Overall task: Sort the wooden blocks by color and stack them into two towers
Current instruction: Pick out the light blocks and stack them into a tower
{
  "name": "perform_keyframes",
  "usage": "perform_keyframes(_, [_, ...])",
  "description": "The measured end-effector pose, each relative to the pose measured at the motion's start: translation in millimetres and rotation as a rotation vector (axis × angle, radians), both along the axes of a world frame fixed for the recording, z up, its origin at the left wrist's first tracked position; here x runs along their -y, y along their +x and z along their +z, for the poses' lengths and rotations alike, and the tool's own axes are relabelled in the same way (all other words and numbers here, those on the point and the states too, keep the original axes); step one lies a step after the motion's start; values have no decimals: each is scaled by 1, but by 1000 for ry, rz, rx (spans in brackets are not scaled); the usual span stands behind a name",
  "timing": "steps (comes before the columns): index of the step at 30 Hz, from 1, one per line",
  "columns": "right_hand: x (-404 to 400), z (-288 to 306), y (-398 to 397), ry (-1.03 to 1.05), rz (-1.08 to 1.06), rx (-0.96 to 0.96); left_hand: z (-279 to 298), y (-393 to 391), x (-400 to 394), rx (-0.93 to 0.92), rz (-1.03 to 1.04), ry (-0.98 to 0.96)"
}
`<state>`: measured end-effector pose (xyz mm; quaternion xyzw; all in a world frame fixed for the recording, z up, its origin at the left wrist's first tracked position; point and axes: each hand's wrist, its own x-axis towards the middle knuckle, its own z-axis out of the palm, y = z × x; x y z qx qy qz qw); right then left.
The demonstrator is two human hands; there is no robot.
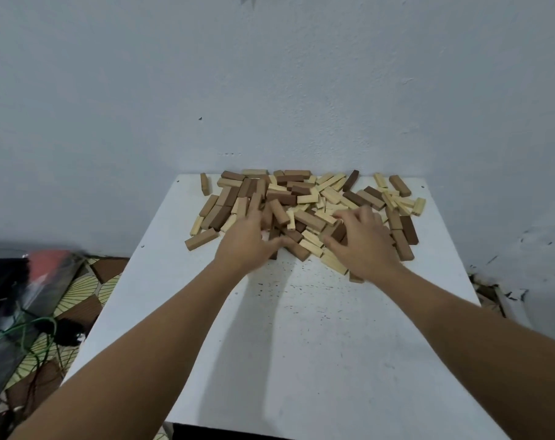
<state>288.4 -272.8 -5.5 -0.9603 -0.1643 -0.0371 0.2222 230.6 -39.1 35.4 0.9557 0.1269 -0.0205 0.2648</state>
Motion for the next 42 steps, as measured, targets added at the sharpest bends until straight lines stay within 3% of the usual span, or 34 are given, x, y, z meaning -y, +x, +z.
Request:
perform_keyframes(3, [12,-25,-33,-57,-29,23,-16,-15,3,-127,2,212])
perform_keyframes(7, [12,-45,-47,38,-29,72,-18,-21,8,-75,33,263])
perform_keyframes(15, [9,-53,-43,44,13,151,18,-17,9,314,228,-158])
perform_keyframes(19, [10,-52,-45,91,28,148,9,18,14,263,81,-312])
perform_keyframes(21, [12,-53,-46,110,39,163,-7,22,7,241,53,-170])
perform_keyframes(25, [10,-54,-46,123,94,232,-38,-7,-27,219,316,93])
perform_keyframes(29, [8,-52,-47,108,162,309,-65,-33,-67,-51,485,154])
perform_keyframes(35, [5,-45,-53,38,256,410,-78,-39,-57,47,227,263])
perform_keyframes(39, [5,-41,-51,52,297,332,-80,-46,-56,71,224,300])
perform_keyframes(42, [5,-35,-47,59,315,163,-80,-50,-53,115,210,312])
